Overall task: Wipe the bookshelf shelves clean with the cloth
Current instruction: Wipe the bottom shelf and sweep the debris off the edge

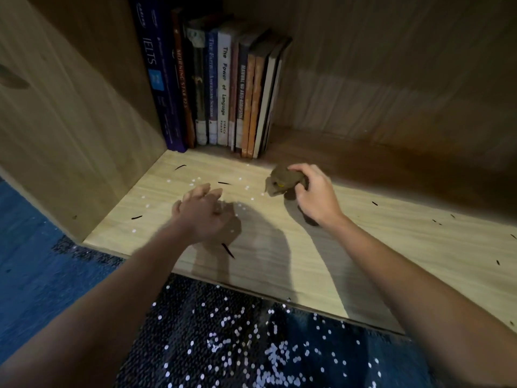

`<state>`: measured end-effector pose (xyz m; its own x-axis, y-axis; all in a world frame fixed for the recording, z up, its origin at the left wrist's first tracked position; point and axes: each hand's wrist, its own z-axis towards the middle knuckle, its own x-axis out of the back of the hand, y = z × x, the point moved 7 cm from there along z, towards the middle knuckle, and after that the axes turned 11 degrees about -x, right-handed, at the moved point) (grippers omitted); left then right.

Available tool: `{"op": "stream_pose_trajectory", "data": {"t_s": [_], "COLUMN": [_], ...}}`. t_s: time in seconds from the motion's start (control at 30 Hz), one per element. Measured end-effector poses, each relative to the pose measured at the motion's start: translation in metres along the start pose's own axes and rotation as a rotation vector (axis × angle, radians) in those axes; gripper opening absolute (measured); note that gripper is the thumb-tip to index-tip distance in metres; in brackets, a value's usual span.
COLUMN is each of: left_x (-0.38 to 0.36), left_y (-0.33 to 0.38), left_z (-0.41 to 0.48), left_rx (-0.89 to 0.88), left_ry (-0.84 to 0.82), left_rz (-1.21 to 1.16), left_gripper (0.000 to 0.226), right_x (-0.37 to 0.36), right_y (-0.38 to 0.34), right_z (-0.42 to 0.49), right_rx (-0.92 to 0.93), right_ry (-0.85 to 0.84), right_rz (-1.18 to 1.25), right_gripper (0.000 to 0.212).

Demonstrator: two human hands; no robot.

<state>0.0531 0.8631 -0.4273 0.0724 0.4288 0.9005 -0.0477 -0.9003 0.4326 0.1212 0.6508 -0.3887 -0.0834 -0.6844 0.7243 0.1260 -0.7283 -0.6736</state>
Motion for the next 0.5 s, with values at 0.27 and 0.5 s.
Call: {"op": "stream_pose_trajectory", "data": {"t_s": [0.27,0.5], "left_x": [-0.008,-0.013], "left_y": [-0.005,-0.009], "left_z": [-0.006,-0.008], "left_rx": [0.054,0.050], "left_ry": [0.057,0.142], "left_rz": [-0.119,-0.187], "left_gripper": [0.060,0.064], "right_x": [-0.034,-0.078], "right_y": [0.015,-0.048], "right_z": [0.040,-0.032], "right_rx": [-0.142,0.129], "right_ry": [0.047,-0.235], "right_rz": [-0.134,0.009], "right_gripper": [0.039,0.040]}}
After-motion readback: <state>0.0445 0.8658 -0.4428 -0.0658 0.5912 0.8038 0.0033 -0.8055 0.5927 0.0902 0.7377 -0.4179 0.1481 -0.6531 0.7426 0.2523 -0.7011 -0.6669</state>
